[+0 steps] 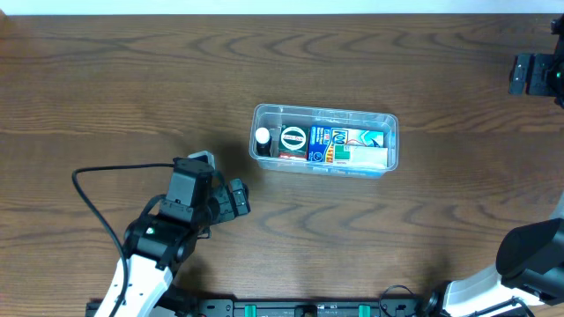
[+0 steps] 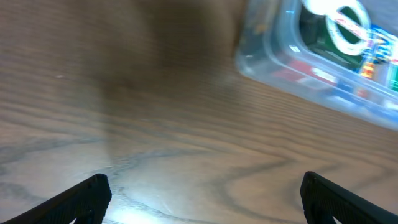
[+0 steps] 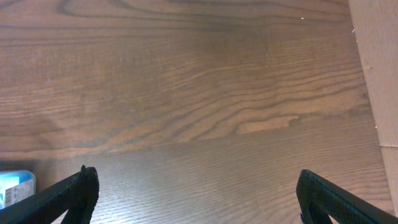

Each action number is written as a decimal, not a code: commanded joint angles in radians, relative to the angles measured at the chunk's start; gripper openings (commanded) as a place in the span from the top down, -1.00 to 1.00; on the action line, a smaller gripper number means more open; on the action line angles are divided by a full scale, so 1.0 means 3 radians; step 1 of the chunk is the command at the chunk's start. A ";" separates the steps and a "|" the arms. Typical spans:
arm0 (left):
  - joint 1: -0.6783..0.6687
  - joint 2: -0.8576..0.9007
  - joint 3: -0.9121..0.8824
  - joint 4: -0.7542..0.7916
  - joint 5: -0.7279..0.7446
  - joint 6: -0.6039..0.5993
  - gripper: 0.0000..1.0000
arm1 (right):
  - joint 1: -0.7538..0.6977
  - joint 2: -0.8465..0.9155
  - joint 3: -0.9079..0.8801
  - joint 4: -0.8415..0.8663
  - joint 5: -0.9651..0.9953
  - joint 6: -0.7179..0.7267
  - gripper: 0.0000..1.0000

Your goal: Pack container

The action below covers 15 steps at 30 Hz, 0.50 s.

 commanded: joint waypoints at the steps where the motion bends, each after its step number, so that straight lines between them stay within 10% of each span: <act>1: 0.0017 0.0107 0.0008 0.0051 -0.0393 -0.0037 -0.96 | -0.0015 -0.0010 -0.0004 0.0000 -0.0004 0.0041 -0.99; 15: -0.0004 -0.0411 -0.0439 0.1038 -0.0434 0.1169 -0.96 | -0.0015 -0.0009 -0.0004 0.0000 -0.0004 0.0041 -0.98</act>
